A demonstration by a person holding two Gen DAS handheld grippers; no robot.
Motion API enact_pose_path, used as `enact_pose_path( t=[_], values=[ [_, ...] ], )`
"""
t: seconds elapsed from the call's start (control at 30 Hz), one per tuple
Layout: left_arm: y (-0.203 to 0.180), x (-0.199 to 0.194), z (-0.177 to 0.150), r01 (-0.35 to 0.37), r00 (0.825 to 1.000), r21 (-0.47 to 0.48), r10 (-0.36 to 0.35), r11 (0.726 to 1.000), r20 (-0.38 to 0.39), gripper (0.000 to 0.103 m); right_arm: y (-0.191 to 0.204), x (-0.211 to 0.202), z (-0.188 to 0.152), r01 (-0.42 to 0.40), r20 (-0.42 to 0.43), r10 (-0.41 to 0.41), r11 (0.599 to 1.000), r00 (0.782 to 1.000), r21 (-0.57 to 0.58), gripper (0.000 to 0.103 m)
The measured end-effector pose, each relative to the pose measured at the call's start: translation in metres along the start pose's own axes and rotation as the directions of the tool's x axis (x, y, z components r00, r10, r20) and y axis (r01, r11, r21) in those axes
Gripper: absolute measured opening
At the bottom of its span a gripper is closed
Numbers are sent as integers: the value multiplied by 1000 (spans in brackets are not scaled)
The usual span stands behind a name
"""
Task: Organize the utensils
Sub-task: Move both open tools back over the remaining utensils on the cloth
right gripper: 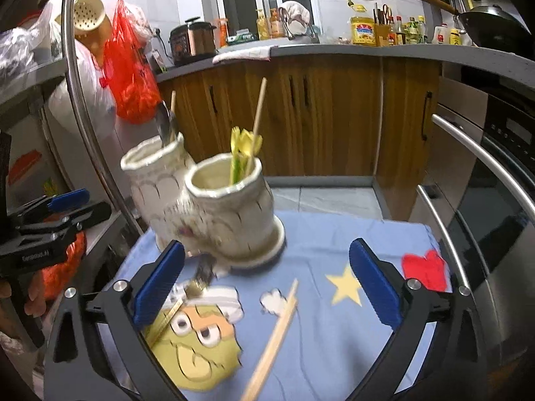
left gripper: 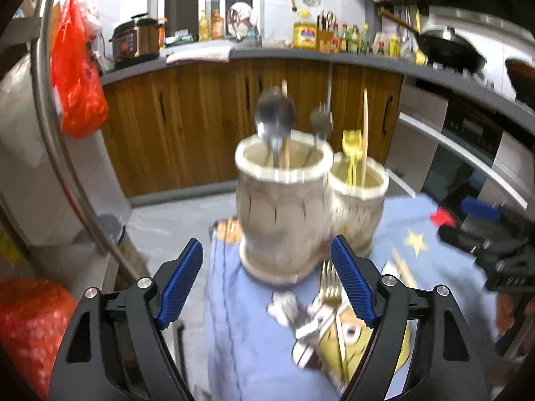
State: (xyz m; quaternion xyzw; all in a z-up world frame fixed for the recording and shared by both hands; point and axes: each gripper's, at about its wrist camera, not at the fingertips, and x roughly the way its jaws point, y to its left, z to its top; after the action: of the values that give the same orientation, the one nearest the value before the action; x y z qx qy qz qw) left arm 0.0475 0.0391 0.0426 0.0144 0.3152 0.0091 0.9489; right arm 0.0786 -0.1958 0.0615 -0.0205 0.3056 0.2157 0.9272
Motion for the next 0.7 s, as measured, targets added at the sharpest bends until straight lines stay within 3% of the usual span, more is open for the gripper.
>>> enact_pose_path(
  t=[0.37,0.47,0.7],
  values=[
    [-6,27,-55,-4,987,-43,-3,999,-159,83,-16,11,-50,63,-125,-65,998,990,-17,95],
    [-11,34,-64,6,982,-46,-15,999,-190,83,-17,17,-60,63,-171,-64,998,983,-10,85],
    [-18,41,-75,27,974,-47,-36,999,-222,83,-16,26,-76,58,-247,-54,998,968,9,48]
  ],
)
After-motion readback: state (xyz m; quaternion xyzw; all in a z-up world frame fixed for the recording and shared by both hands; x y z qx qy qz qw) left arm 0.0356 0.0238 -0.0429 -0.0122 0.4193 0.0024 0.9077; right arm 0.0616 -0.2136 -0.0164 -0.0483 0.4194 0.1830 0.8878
